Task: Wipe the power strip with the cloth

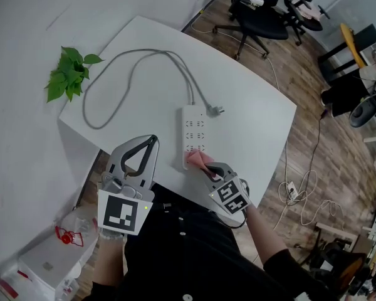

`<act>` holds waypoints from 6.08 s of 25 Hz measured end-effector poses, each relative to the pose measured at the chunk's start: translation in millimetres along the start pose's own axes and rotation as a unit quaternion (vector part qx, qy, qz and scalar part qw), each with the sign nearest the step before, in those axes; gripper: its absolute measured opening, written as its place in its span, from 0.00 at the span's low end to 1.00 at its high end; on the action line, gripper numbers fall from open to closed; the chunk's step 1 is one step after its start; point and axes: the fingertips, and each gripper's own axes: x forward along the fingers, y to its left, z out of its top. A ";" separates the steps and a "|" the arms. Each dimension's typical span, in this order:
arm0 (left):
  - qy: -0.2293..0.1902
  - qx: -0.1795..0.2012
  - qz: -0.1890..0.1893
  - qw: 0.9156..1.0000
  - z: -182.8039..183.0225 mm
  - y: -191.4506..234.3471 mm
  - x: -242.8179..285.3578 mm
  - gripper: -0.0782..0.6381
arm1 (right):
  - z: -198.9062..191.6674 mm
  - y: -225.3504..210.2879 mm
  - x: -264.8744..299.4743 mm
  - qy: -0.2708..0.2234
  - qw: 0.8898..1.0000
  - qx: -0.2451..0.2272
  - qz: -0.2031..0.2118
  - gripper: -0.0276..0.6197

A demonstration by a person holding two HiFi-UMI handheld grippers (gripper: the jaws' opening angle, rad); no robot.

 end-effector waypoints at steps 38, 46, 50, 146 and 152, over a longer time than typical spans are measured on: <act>0.005 -0.005 0.029 1.000 -5.2 8.8 -17.6 0.13 | 81.5 -64.2 1.7 -0.061 0.992 -0.065 -0.090 0.13; 0.011 -0.004 0.044 0.999 -8.2 12.0 -28.1 0.13 | 114.0 -101.4 22.3 -0.070 0.985 -0.091 -0.130 0.13; 0.014 -0.006 0.053 0.998 -11.8 15.0 -34.1 0.13 | 121.5 -115.3 34.5 -0.057 0.982 -0.112 -0.138 0.13; 0.001 0.010 -0.023 1.000 -7.1 -5.4 5.9 0.13 | 74.2 1.2 -14.0 -0.086 0.986 -0.120 -0.082 0.13; -0.008 0.018 -0.037 0.999 0.9 -7.9 11.6 0.13 | 104.3 -36.6 -53.9 -0.132 0.974 -0.054 -0.176 0.13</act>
